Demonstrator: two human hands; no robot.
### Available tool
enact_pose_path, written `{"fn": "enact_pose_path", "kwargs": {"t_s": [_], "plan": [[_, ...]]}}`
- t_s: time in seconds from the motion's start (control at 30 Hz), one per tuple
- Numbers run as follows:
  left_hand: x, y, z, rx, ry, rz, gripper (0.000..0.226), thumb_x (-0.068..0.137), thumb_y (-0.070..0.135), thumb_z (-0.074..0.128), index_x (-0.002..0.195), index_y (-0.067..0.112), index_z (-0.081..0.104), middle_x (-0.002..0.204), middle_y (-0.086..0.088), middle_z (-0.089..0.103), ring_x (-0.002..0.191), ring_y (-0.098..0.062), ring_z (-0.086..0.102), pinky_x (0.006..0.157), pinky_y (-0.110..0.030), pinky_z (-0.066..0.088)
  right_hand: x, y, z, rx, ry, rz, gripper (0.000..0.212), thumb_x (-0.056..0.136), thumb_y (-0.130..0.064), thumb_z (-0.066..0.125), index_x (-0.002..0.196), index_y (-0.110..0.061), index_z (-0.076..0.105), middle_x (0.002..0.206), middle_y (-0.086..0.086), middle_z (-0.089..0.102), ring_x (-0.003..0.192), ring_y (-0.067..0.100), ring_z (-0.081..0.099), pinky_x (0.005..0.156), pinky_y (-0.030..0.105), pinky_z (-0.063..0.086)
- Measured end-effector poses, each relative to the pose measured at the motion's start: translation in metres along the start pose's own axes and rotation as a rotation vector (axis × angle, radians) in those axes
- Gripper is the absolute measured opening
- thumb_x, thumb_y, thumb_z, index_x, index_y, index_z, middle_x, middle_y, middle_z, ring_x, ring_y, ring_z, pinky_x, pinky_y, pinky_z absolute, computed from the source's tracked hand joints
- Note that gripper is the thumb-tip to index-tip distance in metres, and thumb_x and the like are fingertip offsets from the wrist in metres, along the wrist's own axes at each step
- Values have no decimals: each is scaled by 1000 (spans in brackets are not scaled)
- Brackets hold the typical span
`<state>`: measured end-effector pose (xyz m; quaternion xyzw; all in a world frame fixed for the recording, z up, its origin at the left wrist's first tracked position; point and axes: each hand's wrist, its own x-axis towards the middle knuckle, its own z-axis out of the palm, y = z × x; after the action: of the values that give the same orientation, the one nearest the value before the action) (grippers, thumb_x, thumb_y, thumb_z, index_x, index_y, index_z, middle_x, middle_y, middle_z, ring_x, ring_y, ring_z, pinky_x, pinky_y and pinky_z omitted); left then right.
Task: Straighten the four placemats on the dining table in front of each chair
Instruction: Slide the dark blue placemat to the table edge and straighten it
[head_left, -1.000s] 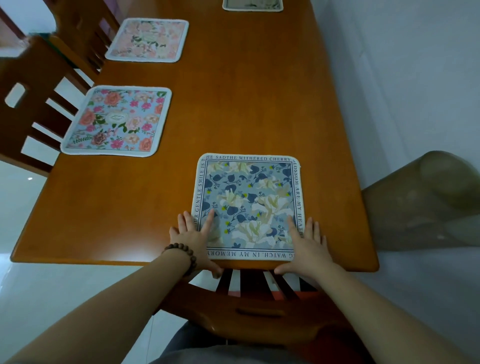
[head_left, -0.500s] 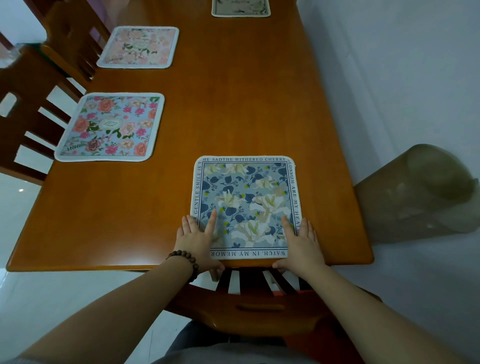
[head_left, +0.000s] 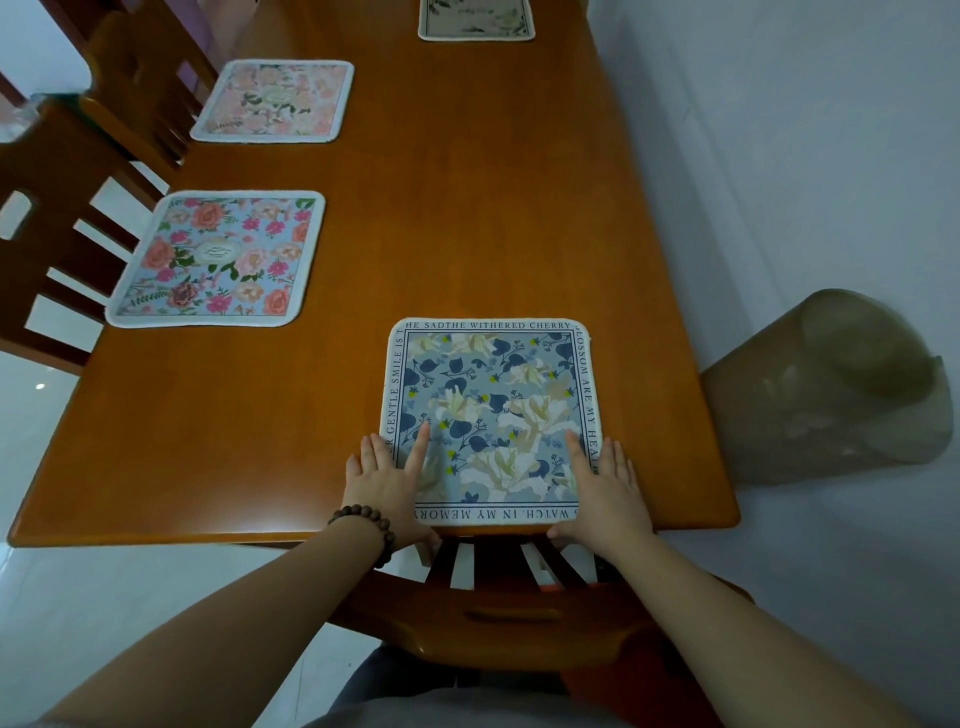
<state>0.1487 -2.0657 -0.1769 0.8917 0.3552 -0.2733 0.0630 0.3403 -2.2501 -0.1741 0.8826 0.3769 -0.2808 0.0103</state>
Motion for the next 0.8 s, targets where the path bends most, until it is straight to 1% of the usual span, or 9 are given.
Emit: {"fn": "enact_pose_path", "kwargs": {"t_s": [0.13,0.23,0.3,0.37,0.43,0.5,0.57,0.7,0.8], "plan": [[-1,2,-2,-17,-11,-4,147,48,86,64,134,31,-43,153,-33,-2,143,-44,0,113,-52,13,1,-1,-1,23,21,1,136,61,-56,80,145,-32,-23,156,23,-14,144,33,-14,115,41,-5],[-2,2,-4,-12,-27,-6,147,49,86,63,134,30,-42,153,-32,-3,143,-43,-1,113,-52,13,1,-2,-1,26,7,7,135,62,-54,81,146,-31,-23,155,23,-15,144,34,-15,116,42,-4],[-1,1,-6,-2,-60,-9,145,49,87,61,137,29,-39,154,-31,-5,143,-43,-2,113,-53,14,1,-3,-2,16,-19,10,134,64,-54,80,146,-30,-24,155,24,-17,144,35,-15,116,43,-3],[0,0,-9,-27,-102,-25,139,52,89,56,142,29,-31,155,-28,-7,144,-40,-3,113,-53,15,2,-3,-5,21,-36,22,131,67,-58,76,146,-29,-24,155,24,-16,144,35,-14,116,43,-2],[2,1,-12,-104,-125,-62,126,59,91,46,147,30,-21,156,-24,-8,144,-38,-4,113,-54,14,4,-4,-8,49,-27,39,119,74,-64,66,147,-28,-20,156,23,-11,145,35,-8,116,43,0],[3,2,-14,-178,-93,-105,114,66,89,37,149,30,-13,157,-20,-9,144,-36,-4,113,-55,12,6,-5,-13,83,12,56,103,83,-65,53,150,-25,-14,157,22,-3,145,35,-3,117,44,4],[4,6,-15,-220,-23,-121,104,73,85,33,150,29,-9,158,-15,-10,145,-34,-4,114,-56,11,6,-6,-17,105,51,73,92,88,-63,46,151,-22,-8,158,21,-1,145,35,-2,117,45,5],[2,15,-20,-248,142,-102,92,82,76,29,151,27,-6,160,-9,-7,145,-31,-7,115,-55,8,5,-7,-25,123,103,60,85,91,-61,42,152,-21,-1,159,16,-4,145,32,-6,117,43,3],[-2,24,-25,-272,213,-66,88,84,73,29,151,27,-4,160,-6,-7,145,-28,-10,115,-54,4,2,-9,-30,133,126,56,82,92,-60,41,152,-20,1,159,15,-3,145,31,-6,117,43,3]]}}
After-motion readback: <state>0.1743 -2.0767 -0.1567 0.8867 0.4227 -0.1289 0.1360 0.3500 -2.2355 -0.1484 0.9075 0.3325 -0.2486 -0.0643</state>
